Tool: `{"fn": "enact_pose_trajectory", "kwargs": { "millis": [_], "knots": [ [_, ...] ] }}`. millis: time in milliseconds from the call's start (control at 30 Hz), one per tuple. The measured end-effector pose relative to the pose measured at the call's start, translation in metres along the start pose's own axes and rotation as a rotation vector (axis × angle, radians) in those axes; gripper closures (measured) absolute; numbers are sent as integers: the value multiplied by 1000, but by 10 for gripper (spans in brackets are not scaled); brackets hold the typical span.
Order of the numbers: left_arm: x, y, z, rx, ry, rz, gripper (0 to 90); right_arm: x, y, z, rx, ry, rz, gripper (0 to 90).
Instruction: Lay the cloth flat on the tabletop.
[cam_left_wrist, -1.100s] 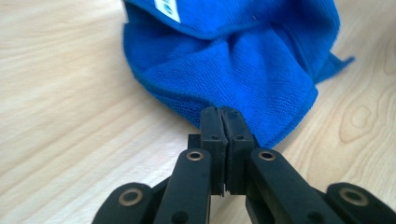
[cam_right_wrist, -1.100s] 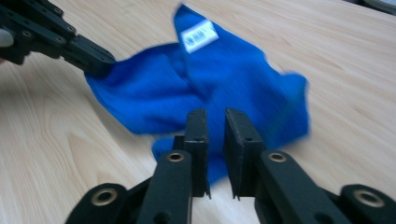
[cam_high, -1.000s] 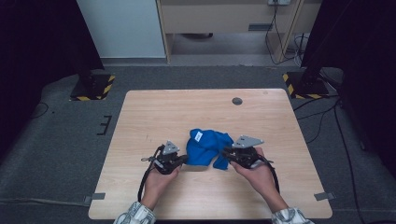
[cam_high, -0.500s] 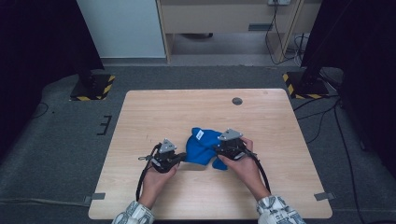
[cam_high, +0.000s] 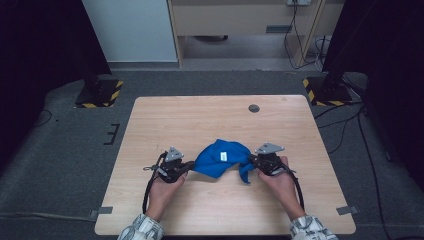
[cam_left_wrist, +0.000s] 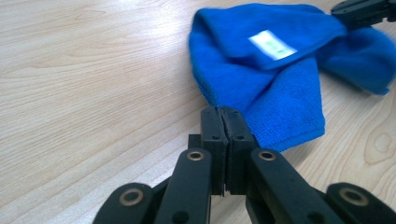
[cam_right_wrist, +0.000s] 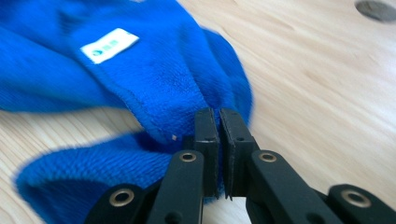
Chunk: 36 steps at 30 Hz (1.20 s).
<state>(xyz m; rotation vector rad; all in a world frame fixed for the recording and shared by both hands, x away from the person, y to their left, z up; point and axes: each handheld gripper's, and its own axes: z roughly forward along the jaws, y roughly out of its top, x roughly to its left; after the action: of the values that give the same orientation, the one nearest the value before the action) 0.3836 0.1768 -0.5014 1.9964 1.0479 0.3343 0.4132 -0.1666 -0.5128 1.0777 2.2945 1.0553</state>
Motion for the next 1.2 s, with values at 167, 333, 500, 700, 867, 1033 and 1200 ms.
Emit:
{"fn": "enact_pose_trajectory", "kwargs": {
  "millis": [167,333,500,700,867,1033,1200],
  "knots": [
    [-4,-1,4,16,-3,13,886,-6,-4,-2,-20,37,36,773],
    [-3,-1,3,7,-1,11,885,1,10,-6,-64,61,41,565],
    [-1,-1,1,-4,5,6,885,9,23,-9,-98,70,29,464],
    [-2,-1,1,-13,10,5,885,26,37,-2,-117,110,-15,617],
    [-2,-1,1,-11,7,8,885,48,47,13,-114,160,-50,740],
    [-3,0,1,-13,7,12,885,65,54,27,-92,185,-76,801],
    [-3,0,1,-15,7,14,885,80,60,42,-76,201,-88,777]
  ]
}}
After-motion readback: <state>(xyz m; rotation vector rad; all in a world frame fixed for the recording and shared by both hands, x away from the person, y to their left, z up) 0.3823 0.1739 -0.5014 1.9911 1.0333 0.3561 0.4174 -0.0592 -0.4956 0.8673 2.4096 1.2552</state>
